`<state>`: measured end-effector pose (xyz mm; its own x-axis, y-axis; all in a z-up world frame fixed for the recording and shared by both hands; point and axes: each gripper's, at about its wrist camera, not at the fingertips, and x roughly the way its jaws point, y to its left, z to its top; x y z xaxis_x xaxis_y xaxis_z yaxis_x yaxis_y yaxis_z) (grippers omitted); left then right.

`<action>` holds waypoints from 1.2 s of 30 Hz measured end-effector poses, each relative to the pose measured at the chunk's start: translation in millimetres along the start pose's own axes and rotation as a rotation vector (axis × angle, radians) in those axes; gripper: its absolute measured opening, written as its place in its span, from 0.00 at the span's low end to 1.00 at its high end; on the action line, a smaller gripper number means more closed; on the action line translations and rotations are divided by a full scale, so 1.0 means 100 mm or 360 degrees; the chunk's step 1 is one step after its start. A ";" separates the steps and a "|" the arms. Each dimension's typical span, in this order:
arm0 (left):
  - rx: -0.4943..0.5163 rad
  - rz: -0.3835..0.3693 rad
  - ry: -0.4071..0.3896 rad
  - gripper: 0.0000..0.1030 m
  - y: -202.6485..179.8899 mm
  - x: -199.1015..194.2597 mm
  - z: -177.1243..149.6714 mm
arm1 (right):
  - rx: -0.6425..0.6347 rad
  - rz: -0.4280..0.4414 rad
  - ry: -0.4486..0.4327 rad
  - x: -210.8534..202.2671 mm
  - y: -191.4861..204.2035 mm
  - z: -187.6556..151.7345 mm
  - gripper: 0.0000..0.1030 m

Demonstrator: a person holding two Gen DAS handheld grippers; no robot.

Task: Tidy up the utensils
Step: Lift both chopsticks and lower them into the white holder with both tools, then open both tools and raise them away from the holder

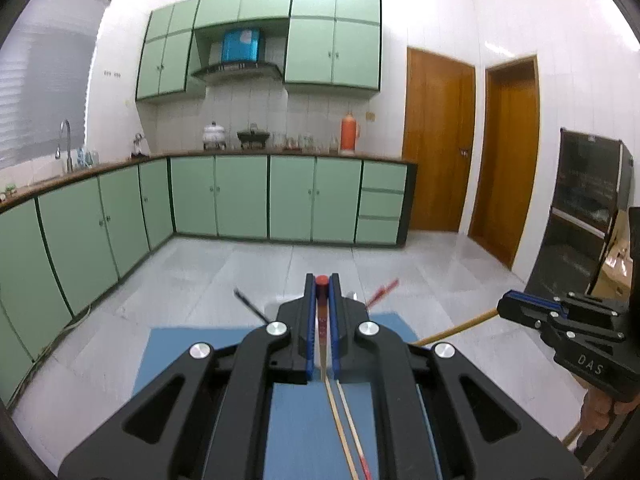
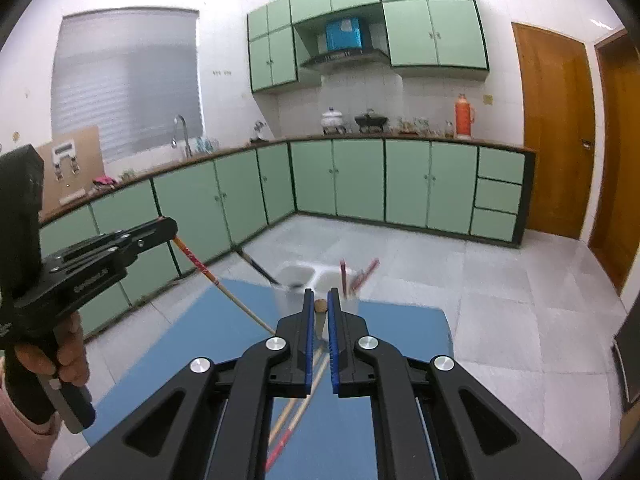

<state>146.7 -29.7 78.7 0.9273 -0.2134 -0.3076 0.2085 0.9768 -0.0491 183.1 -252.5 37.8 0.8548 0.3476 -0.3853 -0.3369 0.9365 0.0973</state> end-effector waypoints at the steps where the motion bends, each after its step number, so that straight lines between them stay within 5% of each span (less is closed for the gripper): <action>1: -0.0001 0.0002 -0.0031 0.05 0.00 -0.01 0.07 | -0.0015 -0.0002 -0.0024 -0.01 0.02 0.06 0.06; 12: 0.0030 0.0063 -0.0249 0.05 -0.07 0.21 0.58 | -0.0100 -0.0028 -0.0093 0.35 0.03 0.57 0.06; 32: -0.0014 0.0083 0.0193 0.05 0.28 1.78 0.29 | -0.0078 -0.0012 0.0315 1.78 -0.23 0.55 0.06; 35: -0.0023 0.0088 0.0250 0.08 0.32 1.88 0.23 | -0.0010 0.0034 0.0334 1.85 -0.32 0.57 0.09; 36: -0.0028 0.0090 0.0263 0.16 0.34 1.90 0.23 | 0.0010 0.0027 0.0329 1.85 -0.35 0.58 0.11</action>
<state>337.7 -37.5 40.6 0.8733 -0.1538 -0.4623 0.1508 0.9876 -0.0438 375.9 -218.4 16.4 0.7496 0.3468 -0.5638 -0.3473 0.9312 0.1109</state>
